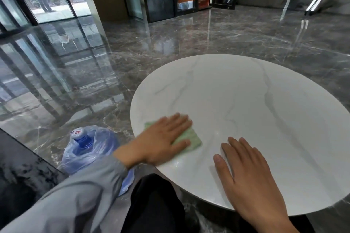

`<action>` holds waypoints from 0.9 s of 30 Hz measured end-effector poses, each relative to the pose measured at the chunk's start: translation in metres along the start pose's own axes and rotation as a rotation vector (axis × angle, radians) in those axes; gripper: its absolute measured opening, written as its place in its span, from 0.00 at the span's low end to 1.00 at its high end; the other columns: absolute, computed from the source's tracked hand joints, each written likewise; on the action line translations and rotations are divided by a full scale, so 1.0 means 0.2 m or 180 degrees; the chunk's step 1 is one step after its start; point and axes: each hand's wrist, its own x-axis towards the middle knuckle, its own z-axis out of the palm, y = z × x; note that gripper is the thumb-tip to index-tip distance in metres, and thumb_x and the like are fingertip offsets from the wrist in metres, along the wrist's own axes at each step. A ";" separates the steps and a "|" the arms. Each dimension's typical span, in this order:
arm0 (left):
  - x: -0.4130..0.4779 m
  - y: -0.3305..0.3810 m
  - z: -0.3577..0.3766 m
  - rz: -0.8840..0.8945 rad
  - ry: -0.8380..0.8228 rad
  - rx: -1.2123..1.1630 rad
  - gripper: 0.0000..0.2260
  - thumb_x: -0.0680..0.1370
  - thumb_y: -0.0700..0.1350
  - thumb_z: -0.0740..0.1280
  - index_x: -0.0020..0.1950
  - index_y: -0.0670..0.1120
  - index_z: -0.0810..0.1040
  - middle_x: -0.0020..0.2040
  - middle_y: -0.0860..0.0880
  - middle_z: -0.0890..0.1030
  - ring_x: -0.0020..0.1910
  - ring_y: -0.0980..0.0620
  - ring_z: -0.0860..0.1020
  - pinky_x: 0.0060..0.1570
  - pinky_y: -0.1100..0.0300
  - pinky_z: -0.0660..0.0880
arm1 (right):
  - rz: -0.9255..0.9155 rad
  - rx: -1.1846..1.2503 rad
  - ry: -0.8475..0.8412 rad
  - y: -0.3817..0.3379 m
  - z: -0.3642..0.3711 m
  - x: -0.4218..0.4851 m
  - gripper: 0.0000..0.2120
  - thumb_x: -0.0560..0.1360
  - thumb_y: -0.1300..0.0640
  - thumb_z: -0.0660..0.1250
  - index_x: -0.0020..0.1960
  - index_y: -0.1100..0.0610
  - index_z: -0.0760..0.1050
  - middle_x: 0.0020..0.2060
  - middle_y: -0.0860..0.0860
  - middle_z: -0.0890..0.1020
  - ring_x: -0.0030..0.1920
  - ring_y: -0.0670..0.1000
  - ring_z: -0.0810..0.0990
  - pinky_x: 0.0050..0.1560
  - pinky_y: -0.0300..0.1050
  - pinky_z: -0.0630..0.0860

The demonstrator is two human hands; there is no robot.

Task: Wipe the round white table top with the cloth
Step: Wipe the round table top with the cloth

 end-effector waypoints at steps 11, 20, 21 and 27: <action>0.57 -0.73 -0.19 -0.1176 0.0222 0.0091 0.32 0.86 0.65 0.47 0.86 0.52 0.48 0.87 0.52 0.47 0.85 0.49 0.45 0.83 0.45 0.46 | 0.0035 0.0088 0.0103 0.00 0.01 0.00 0.39 0.77 0.31 0.30 0.80 0.42 0.59 0.82 0.39 0.54 0.82 0.43 0.42 0.81 0.45 0.40; 0.33 -0.23 -0.08 -0.0179 0.0114 0.0251 0.38 0.79 0.70 0.38 0.86 0.53 0.45 0.86 0.53 0.44 0.84 0.53 0.40 0.82 0.51 0.40 | 0.0012 0.0023 0.0139 -0.01 0.02 0.00 0.38 0.78 0.33 0.33 0.78 0.45 0.65 0.81 0.44 0.60 0.83 0.48 0.49 0.82 0.50 0.46; 0.26 -0.11 -0.04 0.0065 0.0143 0.0273 0.36 0.81 0.68 0.41 0.86 0.53 0.44 0.86 0.54 0.42 0.84 0.54 0.38 0.81 0.53 0.38 | 0.0020 0.0024 0.0132 -0.01 0.02 0.00 0.39 0.78 0.33 0.32 0.79 0.45 0.64 0.82 0.44 0.59 0.83 0.48 0.48 0.81 0.49 0.44; 0.08 0.12 0.01 0.0573 0.0010 0.0109 0.31 0.85 0.66 0.46 0.85 0.60 0.40 0.83 0.62 0.37 0.80 0.64 0.32 0.79 0.59 0.32 | 0.0072 -0.0015 -0.0003 -0.02 -0.01 0.01 0.42 0.73 0.33 0.24 0.82 0.41 0.52 0.83 0.39 0.48 0.81 0.43 0.37 0.79 0.43 0.34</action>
